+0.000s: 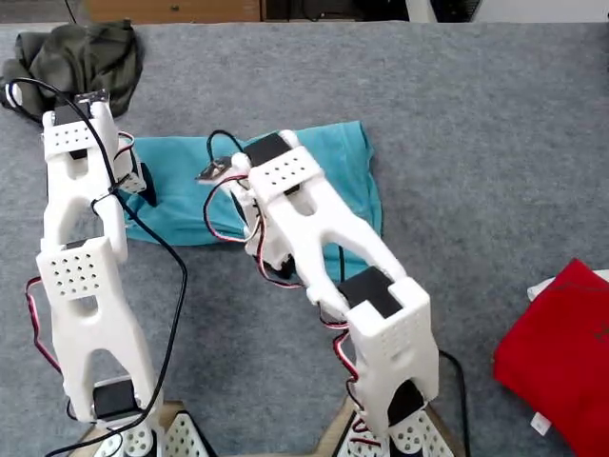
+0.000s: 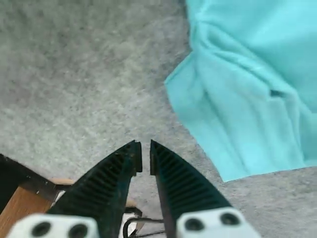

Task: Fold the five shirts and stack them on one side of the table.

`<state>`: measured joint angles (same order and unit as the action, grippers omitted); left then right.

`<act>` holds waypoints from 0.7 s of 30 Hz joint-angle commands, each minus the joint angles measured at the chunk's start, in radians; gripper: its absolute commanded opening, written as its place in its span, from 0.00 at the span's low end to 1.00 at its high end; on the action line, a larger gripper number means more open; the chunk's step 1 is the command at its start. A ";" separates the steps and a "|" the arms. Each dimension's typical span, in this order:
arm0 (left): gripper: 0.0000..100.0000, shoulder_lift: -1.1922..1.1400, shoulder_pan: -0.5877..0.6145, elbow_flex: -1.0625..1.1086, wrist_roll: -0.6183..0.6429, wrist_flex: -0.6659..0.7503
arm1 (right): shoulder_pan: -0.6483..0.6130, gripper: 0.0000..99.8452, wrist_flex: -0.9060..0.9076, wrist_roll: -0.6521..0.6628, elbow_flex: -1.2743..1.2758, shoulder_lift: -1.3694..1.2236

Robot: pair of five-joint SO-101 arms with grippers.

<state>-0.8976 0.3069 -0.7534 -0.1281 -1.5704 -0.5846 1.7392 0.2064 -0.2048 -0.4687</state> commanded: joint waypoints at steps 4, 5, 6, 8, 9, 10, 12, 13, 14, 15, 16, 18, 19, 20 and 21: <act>0.21 -0.002 -0.009 -0.028 0.002 0.009 | 0.143 0.11 -0.043 -0.009 -0.168 0.015; 0.21 -0.002 -0.009 -0.028 0.002 0.009 | 0.151 0.15 -0.043 -0.009 -0.197 -0.002; 0.21 -0.002 -0.009 -0.028 0.002 0.009 | 0.156 0.19 -0.041 -0.008 -0.226 -0.021; 0.21 -0.002 -0.009 -0.028 0.002 0.009 | 0.154 0.26 -0.035 0.005 -0.278 -0.058; 0.21 -0.002 -0.009 -0.028 0.002 0.009 | 0.150 0.28 -0.025 0.017 -0.303 -0.079; 0.21 -0.002 -0.009 -0.028 0.002 0.009 | 0.139 0.29 -0.014 0.018 -0.331 -0.101; 0.21 -0.002 -0.009 -0.028 0.002 0.009 | 0.125 0.28 0.008 0.017 -0.383 -0.147; 0.21 -0.002 -0.009 -0.028 0.002 0.009 | 0.120 0.27 0.012 0.017 -0.407 -0.171; 0.21 -0.002 -0.009 -0.028 0.002 0.009 | 0.114 0.26 0.014 0.015 -0.432 -0.193; 0.21 -0.002 -0.009 -0.028 0.002 0.009 | 0.111 0.25 0.014 0.015 -0.455 -0.216; 0.21 -0.002 -0.009 -0.028 0.002 0.009 | 0.108 0.24 0.014 0.015 -0.476 -0.236; 0.21 -0.002 -0.006 -0.028 0.002 0.009 | 0.105 0.22 0.015 0.015 -0.513 -0.272; 0.21 -0.002 -0.005 -0.028 0.002 0.009 | 0.099 0.21 0.017 0.014 -0.527 -0.286; 0.21 -0.002 -0.005 -0.028 0.002 0.011 | 0.096 0.19 0.029 0.014 -0.542 -0.298; 0.21 -0.002 -0.005 -0.028 0.002 0.011 | 0.090 0.17 0.037 0.014 -0.553 -0.308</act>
<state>-0.8976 0.3069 -0.7534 -0.1297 -1.5704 -0.4634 1.7515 0.2140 -0.6790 -0.7679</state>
